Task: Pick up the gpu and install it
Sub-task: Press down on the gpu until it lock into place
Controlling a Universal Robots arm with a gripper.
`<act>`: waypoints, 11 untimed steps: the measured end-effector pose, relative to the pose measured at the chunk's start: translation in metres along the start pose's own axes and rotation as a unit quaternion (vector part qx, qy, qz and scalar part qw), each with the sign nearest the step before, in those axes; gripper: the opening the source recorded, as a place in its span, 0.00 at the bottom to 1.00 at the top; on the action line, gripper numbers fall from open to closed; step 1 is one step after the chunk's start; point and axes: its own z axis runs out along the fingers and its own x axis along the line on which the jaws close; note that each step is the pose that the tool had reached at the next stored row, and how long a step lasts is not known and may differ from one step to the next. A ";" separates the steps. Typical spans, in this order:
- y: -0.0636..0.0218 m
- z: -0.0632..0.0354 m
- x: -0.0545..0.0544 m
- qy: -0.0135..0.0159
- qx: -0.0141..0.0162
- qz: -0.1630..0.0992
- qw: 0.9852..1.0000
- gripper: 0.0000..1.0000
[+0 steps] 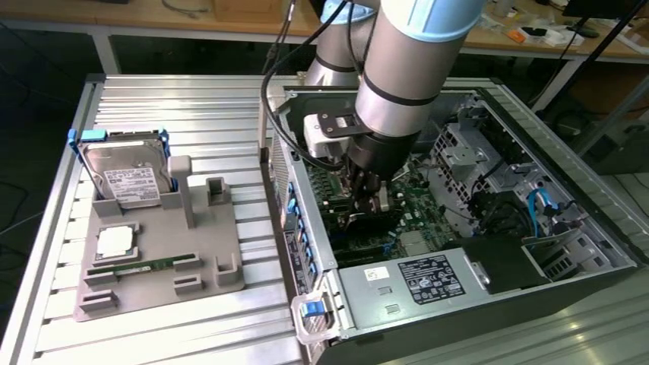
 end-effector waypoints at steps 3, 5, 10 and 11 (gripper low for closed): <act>0.0081 -0.0005 0.000 0.000 0.000 0.000 1.000 0.11; 0.0132 -0.0008 0.000 0.000 0.001 0.000 1.000 0.11; 0.0236 -0.0002 0.001 -0.003 0.001 -0.001 1.000 0.11; 0.0244 -0.0002 0.001 -0.003 0.001 -0.001 1.000 0.11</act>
